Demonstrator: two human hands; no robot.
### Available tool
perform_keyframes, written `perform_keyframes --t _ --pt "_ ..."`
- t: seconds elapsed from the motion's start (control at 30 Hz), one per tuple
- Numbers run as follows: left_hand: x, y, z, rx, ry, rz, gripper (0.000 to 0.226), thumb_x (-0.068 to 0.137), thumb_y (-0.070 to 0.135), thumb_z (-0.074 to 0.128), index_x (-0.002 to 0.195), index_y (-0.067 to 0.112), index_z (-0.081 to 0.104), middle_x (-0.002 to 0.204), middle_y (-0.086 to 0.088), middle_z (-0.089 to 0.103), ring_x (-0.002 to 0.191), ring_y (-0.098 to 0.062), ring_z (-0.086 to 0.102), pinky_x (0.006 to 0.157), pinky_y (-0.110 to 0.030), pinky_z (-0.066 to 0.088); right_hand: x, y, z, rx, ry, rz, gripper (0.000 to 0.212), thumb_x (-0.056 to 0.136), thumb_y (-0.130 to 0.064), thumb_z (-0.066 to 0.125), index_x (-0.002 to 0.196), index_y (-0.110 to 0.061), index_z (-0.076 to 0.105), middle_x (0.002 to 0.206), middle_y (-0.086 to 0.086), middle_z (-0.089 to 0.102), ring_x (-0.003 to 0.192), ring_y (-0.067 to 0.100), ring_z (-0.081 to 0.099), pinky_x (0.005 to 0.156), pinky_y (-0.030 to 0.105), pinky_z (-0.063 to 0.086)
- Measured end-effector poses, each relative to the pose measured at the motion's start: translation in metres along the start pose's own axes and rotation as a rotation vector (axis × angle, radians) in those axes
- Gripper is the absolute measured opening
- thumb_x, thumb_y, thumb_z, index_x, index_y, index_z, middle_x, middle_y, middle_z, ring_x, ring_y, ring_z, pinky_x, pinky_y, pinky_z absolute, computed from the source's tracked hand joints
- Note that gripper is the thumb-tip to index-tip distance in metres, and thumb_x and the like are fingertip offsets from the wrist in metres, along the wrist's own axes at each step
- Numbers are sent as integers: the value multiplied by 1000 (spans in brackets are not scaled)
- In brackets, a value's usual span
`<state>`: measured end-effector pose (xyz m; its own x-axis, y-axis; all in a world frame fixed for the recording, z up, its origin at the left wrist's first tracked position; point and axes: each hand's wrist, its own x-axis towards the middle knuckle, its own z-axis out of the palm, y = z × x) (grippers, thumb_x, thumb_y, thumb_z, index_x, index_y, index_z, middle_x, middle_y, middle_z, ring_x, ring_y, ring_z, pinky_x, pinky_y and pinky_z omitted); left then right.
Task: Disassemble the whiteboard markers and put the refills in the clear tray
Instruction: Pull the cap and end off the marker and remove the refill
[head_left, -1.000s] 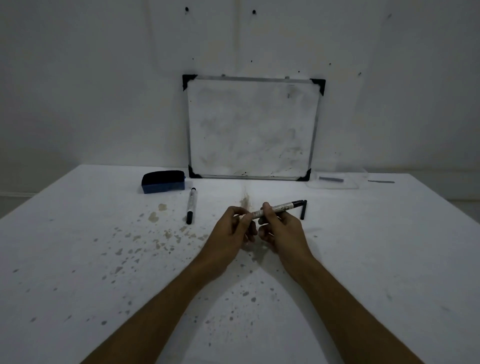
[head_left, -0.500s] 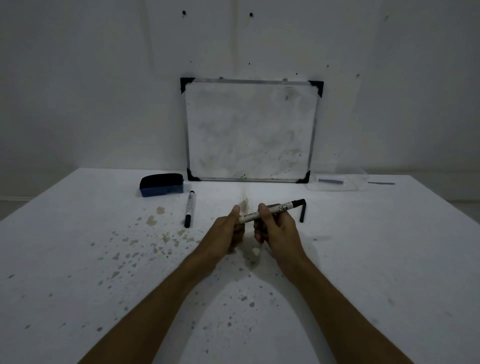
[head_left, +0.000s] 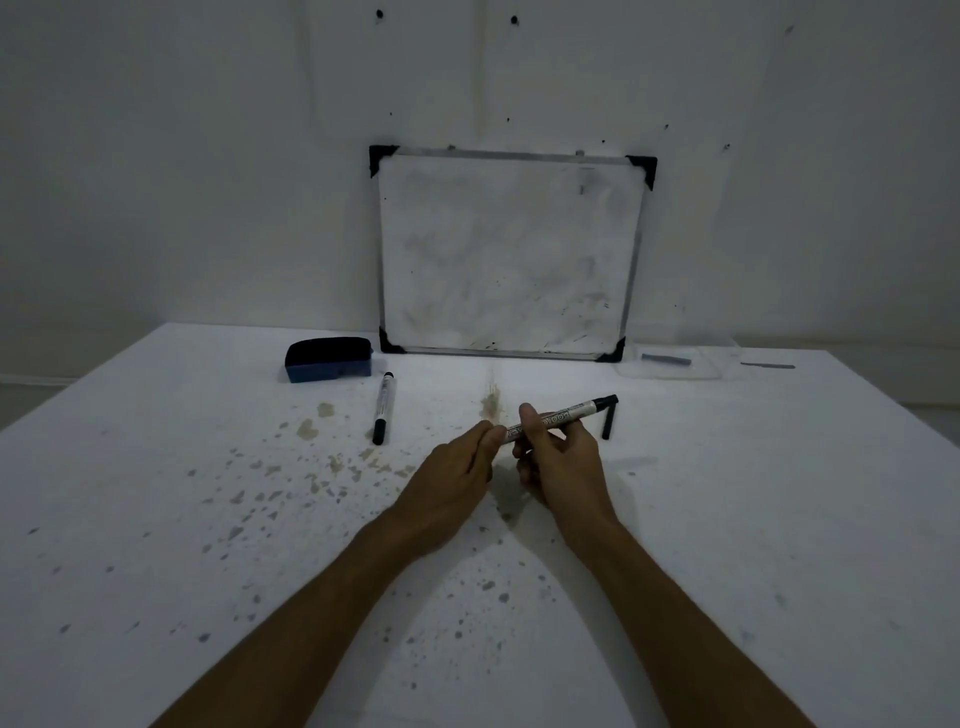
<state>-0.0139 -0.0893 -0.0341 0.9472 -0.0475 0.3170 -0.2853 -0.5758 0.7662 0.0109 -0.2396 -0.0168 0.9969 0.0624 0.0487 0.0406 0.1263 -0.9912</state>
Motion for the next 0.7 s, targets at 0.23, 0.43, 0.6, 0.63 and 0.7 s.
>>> perform_keyframes --t 0.23,0.43,0.6,0.63,0.7 --pt "23 2 -19 -632 -35 -412 63 106 57 34 50 28 41 48 10 35 43 -10 25 37 -21 22 5 -3 -5 63 -82 -171 25 103 -32 63 98 -8 69 77 4 72 66 14 62 62 22 53" --pt "20 -5 -16 -470 21 -373 46 108 51 34 84 23 60 60 13 58 53 -5 47 53 -21 37 9 -3 -13 266 -61 56 32 97 -37 69 96 -5 69 75 5 71 58 11 61 55 21 54" --pt "10 -16 -13 151 222 -45 29 106 43 48 117 28 70 99 4 71 88 -2 58 70 -16 45 14 -4 -18 465 -88 253 27 99 -29 68 85 -6 72 70 6 66 53 12 57 49 22 50" --pt "9 -20 -15 299 233 24 29 105 39 51 119 24 71 104 1 73 95 -11 55 75 -22 44 14 -4 -19 481 -86 264 29 99 -29 68 80 -7 74 69 6 66 53 12 56 48 21 50" --pt "11 -27 -17 480 234 99 26 103 31 58 118 19 76 105 -5 74 99 -22 52 80 -30 40 15 -3 -20 506 -85 273 33 99 -28 68 74 -9 76 68 6 66 53 12 55 47 21 49"
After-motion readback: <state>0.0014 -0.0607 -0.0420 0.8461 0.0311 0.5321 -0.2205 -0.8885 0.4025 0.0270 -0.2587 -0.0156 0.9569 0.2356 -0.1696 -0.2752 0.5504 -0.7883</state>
